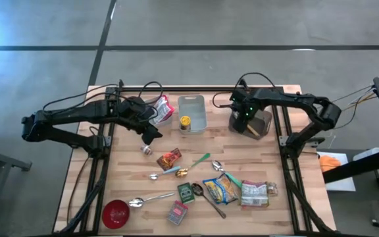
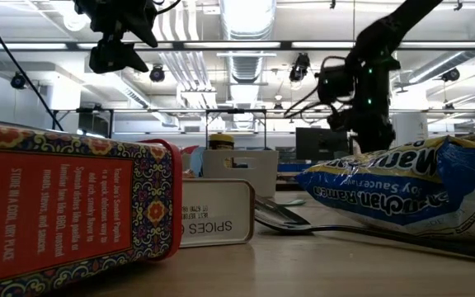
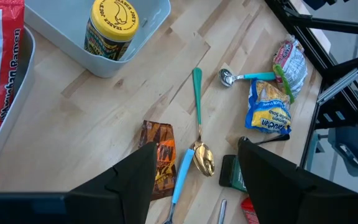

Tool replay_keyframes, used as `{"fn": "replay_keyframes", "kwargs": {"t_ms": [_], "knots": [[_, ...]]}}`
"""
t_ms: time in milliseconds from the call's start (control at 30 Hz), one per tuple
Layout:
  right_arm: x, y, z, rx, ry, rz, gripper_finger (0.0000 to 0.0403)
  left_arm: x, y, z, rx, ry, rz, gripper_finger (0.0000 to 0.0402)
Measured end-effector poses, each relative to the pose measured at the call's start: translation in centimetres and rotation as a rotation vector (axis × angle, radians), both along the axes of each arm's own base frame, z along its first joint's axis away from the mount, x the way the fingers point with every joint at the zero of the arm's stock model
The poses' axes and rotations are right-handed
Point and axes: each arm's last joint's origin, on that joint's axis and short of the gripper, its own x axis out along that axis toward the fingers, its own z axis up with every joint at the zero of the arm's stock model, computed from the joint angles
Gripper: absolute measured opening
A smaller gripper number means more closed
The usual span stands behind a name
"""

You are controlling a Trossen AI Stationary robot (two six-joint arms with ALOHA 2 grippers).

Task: Pick & Place Food Item
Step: Put the green noodle pack into the left gray bin

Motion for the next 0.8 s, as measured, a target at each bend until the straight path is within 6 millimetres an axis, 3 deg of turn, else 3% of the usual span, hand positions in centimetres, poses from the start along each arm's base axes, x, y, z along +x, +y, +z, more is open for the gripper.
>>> {"fn": "replay_keyframes", "kwargs": {"t_ms": [200,333,467,600,800], "knots": [[0.3,1.5,4.7,-0.033,-0.061,0.007,0.0192,0.0,0.0,0.0,0.002,0.000,-0.002,0.0228],[0.0,4.1,8.2,-0.060,-0.138,0.041,0.0192,0.0,0.0,0.0,0.003,0.000,-0.001,0.0228],[-0.8,7.3,10.3,-0.052,-0.199,0.069,0.0192,0.0,0.0,0.0,0.012,0.000,-0.008,0.0228],[-1.9,10.3,10.3,0.050,-0.249,0.038,0.0192,0.0,0.0,0.0,0.020,-0.001,-0.017,0.0228],[-3.0,14.5,8.5,0.205,-0.201,-0.028,0.0192,0.0,0.0,0.0,0.034,-0.002,-0.032,0.0228]]}}
